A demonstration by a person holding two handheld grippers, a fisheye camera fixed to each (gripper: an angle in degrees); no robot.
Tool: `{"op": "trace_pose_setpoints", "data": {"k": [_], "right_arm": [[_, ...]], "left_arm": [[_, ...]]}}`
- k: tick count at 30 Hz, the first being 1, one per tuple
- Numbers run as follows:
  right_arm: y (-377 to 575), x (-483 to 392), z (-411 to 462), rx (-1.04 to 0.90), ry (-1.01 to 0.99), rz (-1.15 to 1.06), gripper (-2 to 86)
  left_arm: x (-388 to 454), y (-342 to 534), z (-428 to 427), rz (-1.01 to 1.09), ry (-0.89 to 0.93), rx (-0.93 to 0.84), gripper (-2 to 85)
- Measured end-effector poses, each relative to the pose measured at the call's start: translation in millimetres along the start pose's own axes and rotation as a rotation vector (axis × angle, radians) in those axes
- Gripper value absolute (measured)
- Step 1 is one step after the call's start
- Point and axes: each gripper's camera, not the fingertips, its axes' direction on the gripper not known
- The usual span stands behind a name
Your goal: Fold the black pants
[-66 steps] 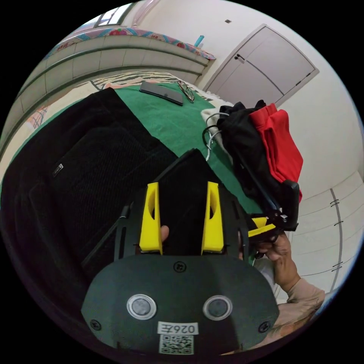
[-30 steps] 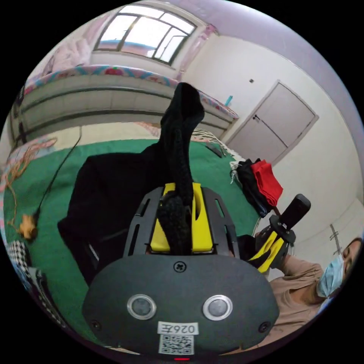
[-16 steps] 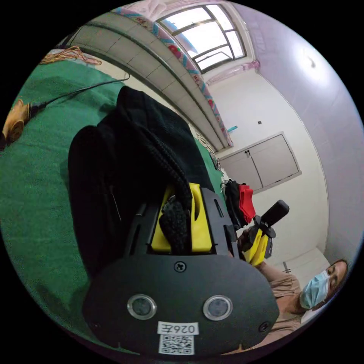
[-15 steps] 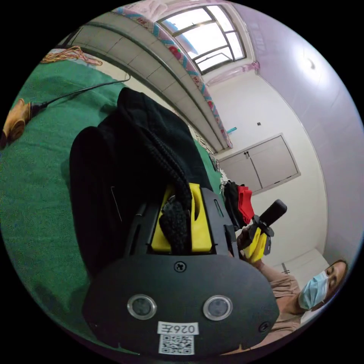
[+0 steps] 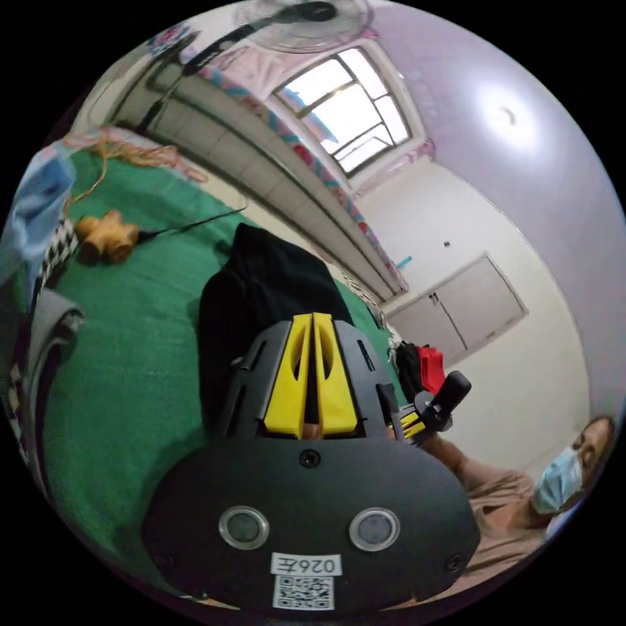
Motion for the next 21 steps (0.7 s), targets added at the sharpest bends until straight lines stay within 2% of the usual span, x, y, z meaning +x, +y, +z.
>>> {"op": "trace_pose_setpoints", "data": {"k": [2, 5, 6, 7, 9, 10, 12, 15, 17, 19, 21], "right_arm": [[-7, -18, 40, -0.101, 0.042, -0.032, -0.9], [-10, -21, 52, -0.064, 0.077, -0.026, -0.9], [-11, -17, 52, -0.070, 0.059, -0.015, -0.9], [-13, -10, 50, -0.078, 0.007, 0.001, -0.9], [-13, 4, 44, -0.120, -0.127, 0.011, -1.0], [-10, 12, 36, -0.121, -0.204, 0.020, -1.0], [-1, 23, 13, -0.023, -0.210, 0.043, -1.0], [22, 48, -25, 0.150, -0.074, 0.119, -1.0], [44, 73, -39, 0.219, 0.127, 0.224, -1.0], [56, 90, -41, 0.225, 0.210, 0.262, -1.0], [66, 109, -34, 0.216, 0.205, 0.294, -1.0]], "left_arm": [[26, 0, 9, 0.119, 0.020, -0.067, -0.8], [55, 4, 50, 0.255, 0.084, -0.307, -0.9], [61, 8, 68, 0.278, 0.044, -0.423, -0.9], [63, 15, 86, 0.281, -0.101, -0.544, -0.9], [62, 27, 103, 0.315, -0.262, -0.661, -0.9], [60, 28, 99, 0.266, -0.228, -0.645, -0.9], [62, 26, 87, 0.221, -0.238, -0.642, -1.0], [84, 28, 60, 0.294, -0.416, -0.562, -1.0], [103, 30, 45, 0.358, -0.498, -0.475, -1.0], [126, 36, 30, 0.431, -0.465, -0.336, -1.0], [143, 40, 24, 0.483, -0.385, -0.246, -1.0]]}}
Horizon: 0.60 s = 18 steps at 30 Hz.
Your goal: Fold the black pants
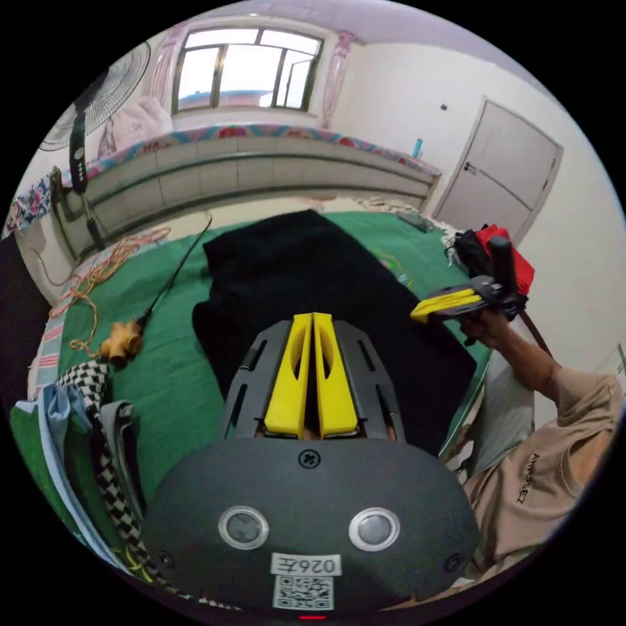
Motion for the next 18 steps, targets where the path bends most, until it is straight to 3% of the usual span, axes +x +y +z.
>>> {"op": "trace_pose_setpoints", "data": {"k": [2, 3, 6, 9, 12, 15, 18], "right_arm": [[8, 20, 31, -0.101, -0.116, 0.043, -1.0], [10, 23, 39, -0.116, -0.128, 0.047, -1.0], [11, 34, 46, -0.149, -0.097, 0.017, -0.9], [10, 48, 42, -0.185, -0.106, -0.010, -0.9], [15, 70, 25, -0.149, -0.091, 0.011, -0.9], [24, 102, -4, -0.024, -0.069, 0.076, -0.6], [39, 147, -31, 0.122, -0.084, 0.214, 1.0]], "left_arm": [[18, -2, -2, 0.072, 0.068, 0.074, -1.0], [28, -4, 9, 0.120, 0.067, 0.028, -1.0], [34, -1, 87, 0.225, -0.149, -0.511, -1.0], [10, -6, 71, 0.093, -0.055, -0.467, -1.0], [-15, -1, 38, 0.028, -0.132, -0.368, -0.9], [-47, 8, 3, -0.069, -0.223, -0.187, -0.4], [-86, 17, -19, -0.175, -0.167, -0.031, 1.8]]}}
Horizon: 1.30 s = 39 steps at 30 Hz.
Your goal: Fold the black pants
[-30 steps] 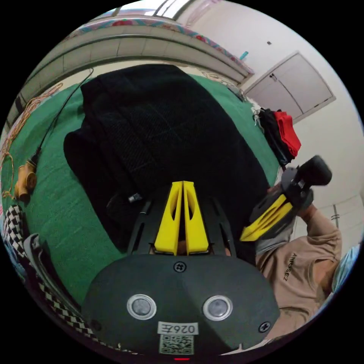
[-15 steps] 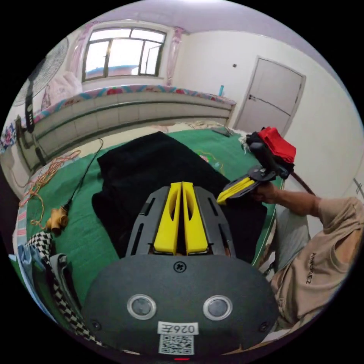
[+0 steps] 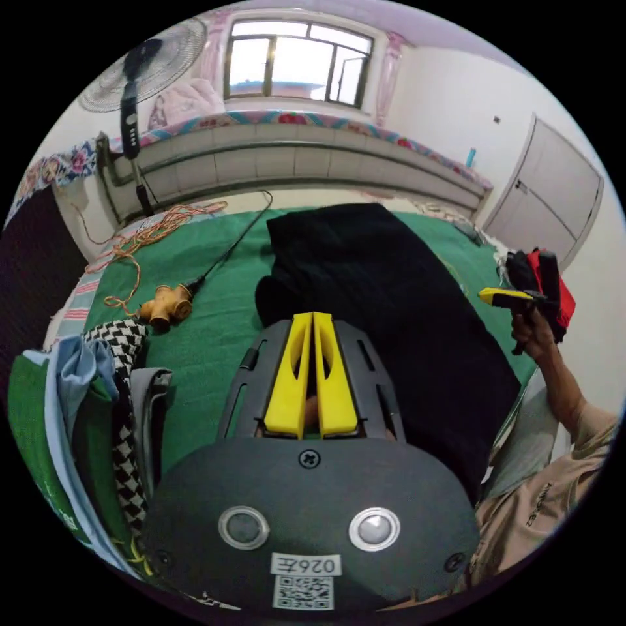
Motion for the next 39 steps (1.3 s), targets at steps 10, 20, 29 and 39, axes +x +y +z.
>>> {"op": "trace_pose_setpoints", "data": {"k": [10, 20, 29, 39], "right_arm": [[21, 142, -3, 0.003, -0.142, 0.359, 15.0], [33, 208, 15, -0.008, -0.310, 0.389, 14.3], [43, 262, 6, 0.031, -0.403, 0.459, 12.4], [36, 280, -3, 0.016, -0.354, 0.444, 11.5]], "left_arm": [[-101, -9, 54, -0.203, 0.130, -0.199, 13.7], [-175, -11, 65, -0.354, 0.632, -0.163, 16.9], [-215, -11, 69, -0.387, 0.882, 0.042, 26.3], [-170, -40, 103, -0.212, 0.612, -0.107, 15.4]]}}
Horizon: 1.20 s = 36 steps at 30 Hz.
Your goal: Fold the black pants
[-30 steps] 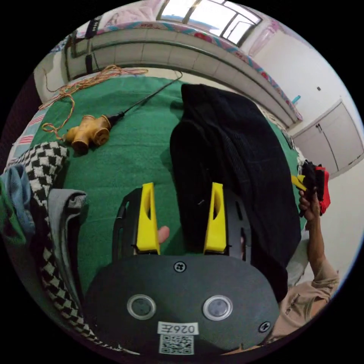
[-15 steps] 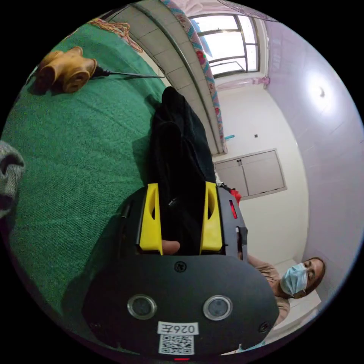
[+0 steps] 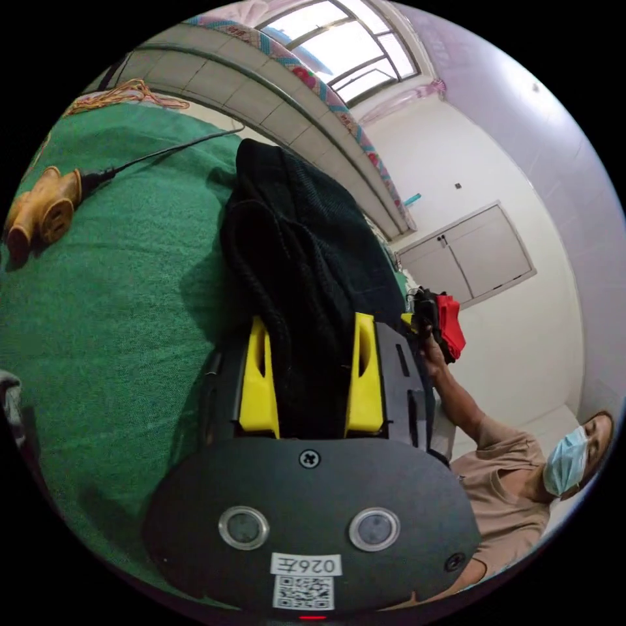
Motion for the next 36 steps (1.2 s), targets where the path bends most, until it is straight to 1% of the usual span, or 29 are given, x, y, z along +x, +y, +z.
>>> {"op": "trace_pose_setpoints", "data": {"k": [2, 4, 6, 11, 12, 15, 16, 19, 22, 24, 26, 28, 30, 32, 33, 35, 36], "right_arm": [[-4, -3, -3, -0.035, 0.045, 0.013, 8.4], [-10, -5, -7, -0.086, 0.026, 0.032, 6.5], [-14, -13, -14, -0.146, 0.043, 0.008, 5.8], [-4, -49, -25, -0.467, 0.168, -0.155, 6.6], [-2, -52, -27, -0.484, 0.176, -0.169, 6.9], [2, -53, -42, -0.436, 0.187, -0.159, 9.0], [0, -51, -48, -0.425, 0.187, -0.142, 9.6], [-7, -46, -61, -0.429, 0.154, -0.098, 10.4], [-7, -52, -88, -0.420, 0.118, -0.099, 10.1], [-6, -61, -111, -0.379, 0.134, -0.118, 10.3], [-6, -69, -140, -0.258, 0.173, -0.121, 12.0], [-8, -66, -148, -0.195, 0.192, -0.086, 14.1], [-12, -58, -141, -0.188, 0.146, -0.052, 15.7], [-18, -50, -116, -0.205, 0.009, -0.022, 15.9], [-19, -50, -110, -0.188, -0.021, -0.033, 15.8], [-15, -58, -94, -0.090, -0.111, -0.058, 15.4], [-13, -60, -93, -0.083, -0.125, -0.060, 15.3]], "left_arm": [[5, -2, 10, 0.021, -0.036, -0.031, 13.5], [15, -4, 22, 0.040, -0.063, -0.071, 11.7], [23, -4, 30, 0.056, -0.068, -0.099, 10.7], [42, 9, 56, 0.116, -0.003, -0.242, 10.8], [44, 13, 62, 0.119, 0.001, -0.244, 11.8], [43, 18, 79, 0.129, -0.021, -0.185, 13.8], [40, 18, 86, 0.122, 0.004, -0.174, 13.9], [34, 12, 101, 0.069, 0.059, -0.199, 13.7], [35, 8, 119, 0.059, 0.079, -0.223, 13.5], [37, 8, 131, 0.062, 0.089, -0.229, 13.6], [39, 9, 145, 0.058, 0.106, -0.229, 13.6], [38, 10, 161, 0.041, 0.147, -0.237, 13.7], [37, 12, 174, 0.016, 0.185, -0.237, 13.6], [39, 15, 187, -0.012, 0.206, -0.238, 13.6], [43, 16, 197, -0.015, 0.207, -0.242, 13.7], [54, 19, 212, -0.005, 0.191, -0.251, 15.1], [65, 20, 223, 0.020, 0.180, -0.265, 15.7]]}}
